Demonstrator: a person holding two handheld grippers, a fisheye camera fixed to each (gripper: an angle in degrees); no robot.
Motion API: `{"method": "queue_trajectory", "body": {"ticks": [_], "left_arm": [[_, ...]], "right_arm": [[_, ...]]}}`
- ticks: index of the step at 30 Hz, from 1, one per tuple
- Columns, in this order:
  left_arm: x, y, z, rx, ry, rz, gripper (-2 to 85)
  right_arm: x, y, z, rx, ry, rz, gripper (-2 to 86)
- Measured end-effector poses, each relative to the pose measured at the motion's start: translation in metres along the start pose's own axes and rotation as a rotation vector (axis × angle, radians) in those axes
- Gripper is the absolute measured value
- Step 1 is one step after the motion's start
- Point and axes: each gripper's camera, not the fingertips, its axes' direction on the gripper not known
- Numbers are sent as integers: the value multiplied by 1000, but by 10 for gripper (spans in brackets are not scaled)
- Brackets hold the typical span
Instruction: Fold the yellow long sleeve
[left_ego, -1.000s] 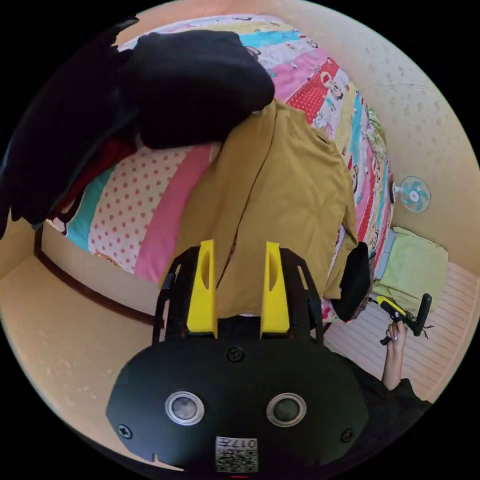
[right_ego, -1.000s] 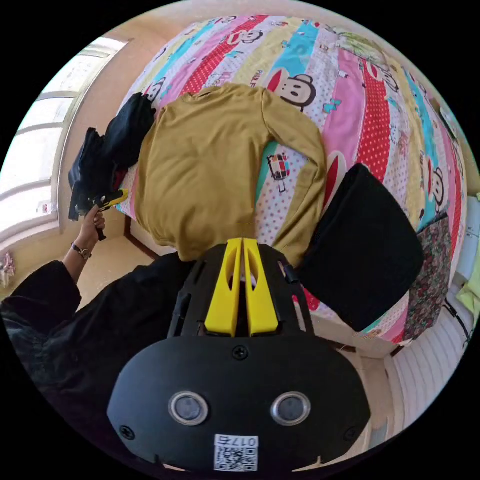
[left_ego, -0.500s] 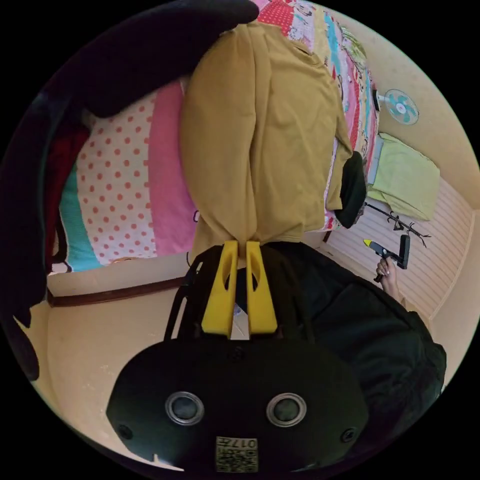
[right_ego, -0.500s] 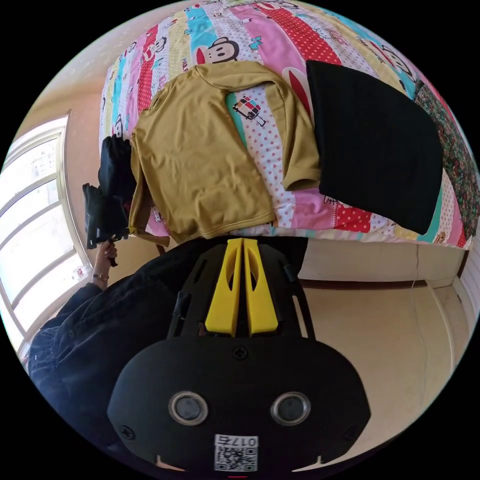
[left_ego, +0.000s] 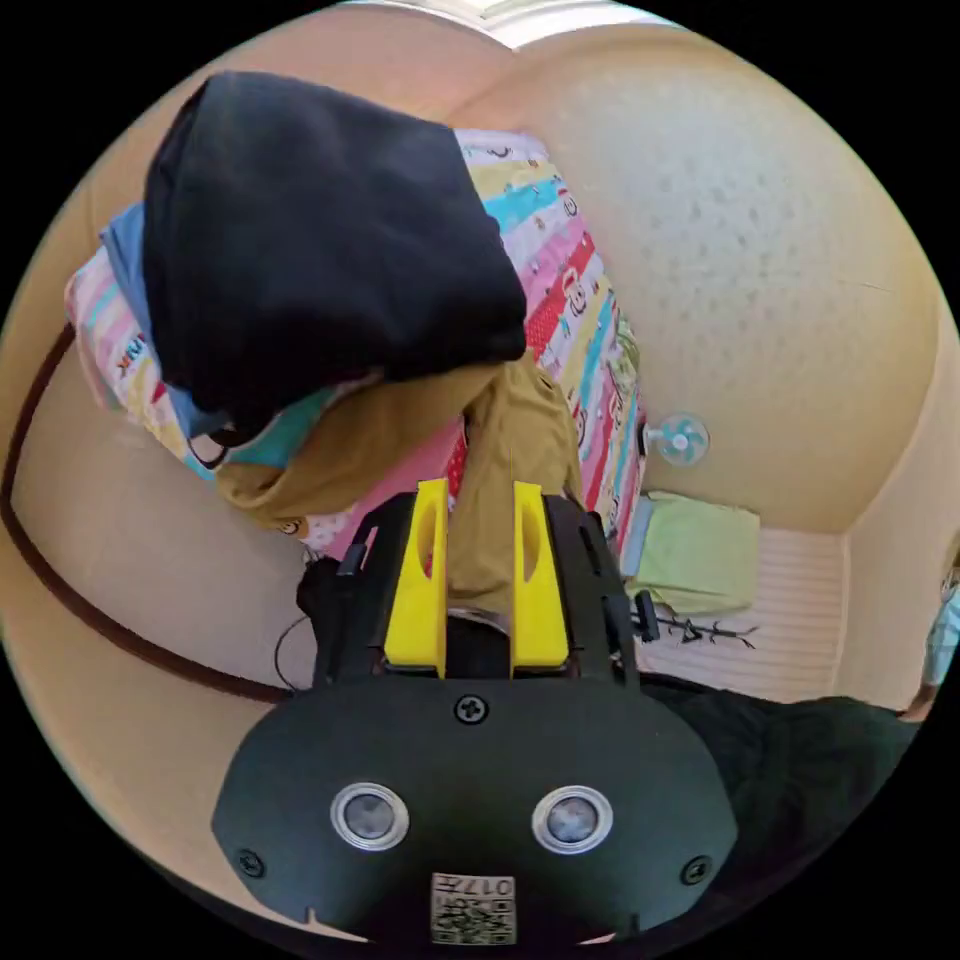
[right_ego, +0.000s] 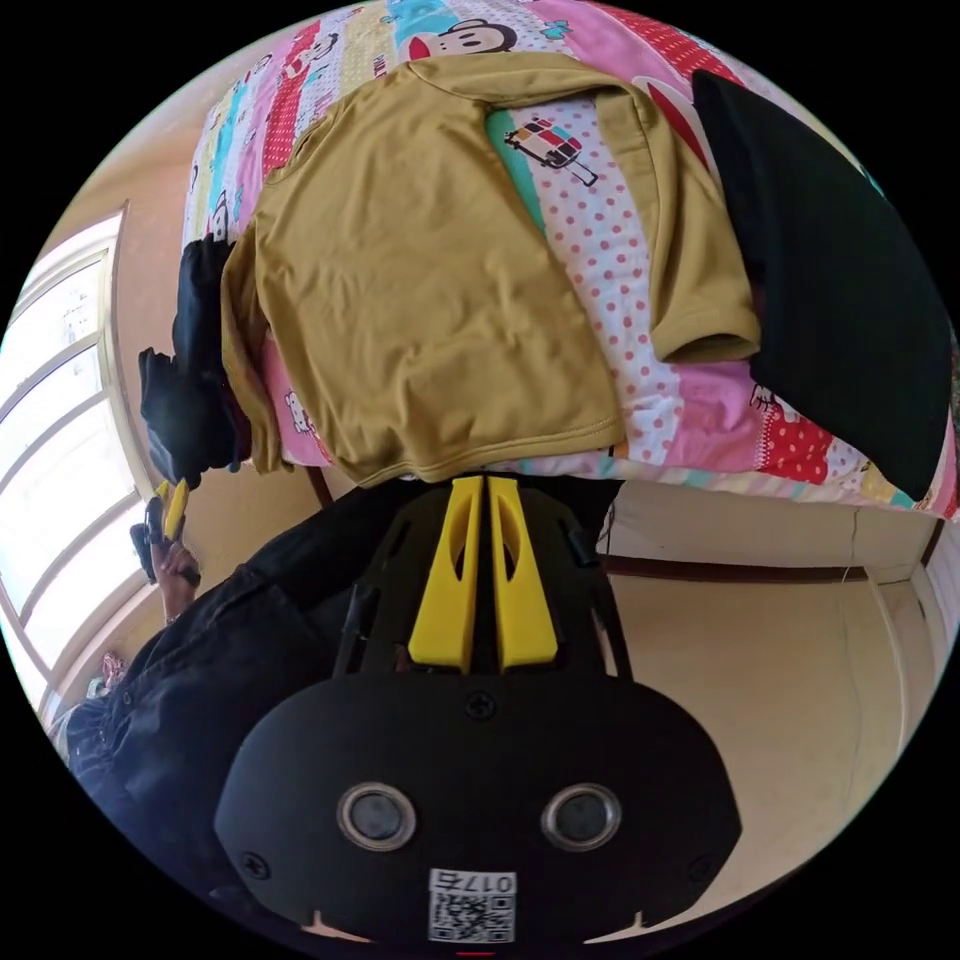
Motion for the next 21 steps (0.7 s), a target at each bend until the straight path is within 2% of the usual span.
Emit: {"method": "queue_trajectory", "body": {"ticks": [1, 3, 6, 10, 13, 18, 21], "left_arm": [[-5, -11, 35, -149, 58, -4, 110], [-9, -24, 78, -275, 67, -4, 128], [-31, -46, 127, -410, -34, -86, 162], [-65, -61, 162, -428, 71, -253, 175], [-70, -54, 187, -482, 166, -248, 128], [-84, -39, 193, -493, 251, -355, 29], [-93, -26, 177, -431, 338, -423, -3]], "right_arm": [[7, -7, -4, -2, 11, 8, 33], [19, -18, -8, -12, 37, 15, 45], [41, -38, -14, -43, 144, 38, 76], [68, -55, -22, -14, 185, -19, 127], [82, -62, -12, -63, 211, -35, 128], [93, -61, 0, -182, 269, -70, 73], [91, -46, -22, -248, 232, -192, 44]]}}
